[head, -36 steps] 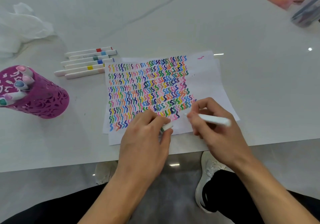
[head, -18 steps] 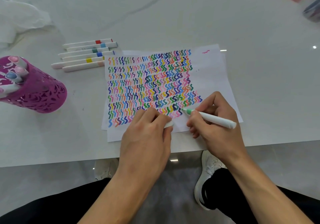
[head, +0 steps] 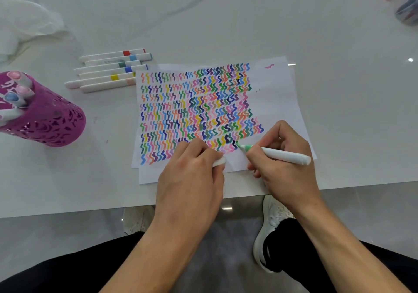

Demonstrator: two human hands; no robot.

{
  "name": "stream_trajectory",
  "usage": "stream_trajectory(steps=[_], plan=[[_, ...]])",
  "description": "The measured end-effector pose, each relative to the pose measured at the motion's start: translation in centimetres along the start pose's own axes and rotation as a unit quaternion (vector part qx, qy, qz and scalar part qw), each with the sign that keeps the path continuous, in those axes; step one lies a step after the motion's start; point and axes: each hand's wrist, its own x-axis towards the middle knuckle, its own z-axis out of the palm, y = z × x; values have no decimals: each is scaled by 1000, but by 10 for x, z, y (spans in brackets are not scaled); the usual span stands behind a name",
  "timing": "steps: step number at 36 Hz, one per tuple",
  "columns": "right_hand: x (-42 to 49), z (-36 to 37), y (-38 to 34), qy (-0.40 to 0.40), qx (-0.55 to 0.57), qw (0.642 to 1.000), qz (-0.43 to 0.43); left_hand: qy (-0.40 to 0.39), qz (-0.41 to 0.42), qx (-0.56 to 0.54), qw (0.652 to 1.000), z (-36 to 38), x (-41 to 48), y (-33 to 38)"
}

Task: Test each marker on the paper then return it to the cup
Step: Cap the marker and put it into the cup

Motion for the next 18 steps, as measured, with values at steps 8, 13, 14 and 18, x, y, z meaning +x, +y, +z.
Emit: stream_trajectory(steps=[8, 13, 14, 18], plan=[[-1, 0, 0, -24, -2, 1000, 3, 2, 4, 14, 1000, -2, -1, 2], [-5, -2, -9, -14, 105, 994, 24, 3, 5, 21, 1000, -4, -3, 1], [-5, -2, -12, -13, 122, 992, 23, 2, 5, 23, 1000, -4, -3, 0], [-6, -5, -22, -12, 150, 989, 12, 2, 6, 30, 1000, -8, -5, -4]])
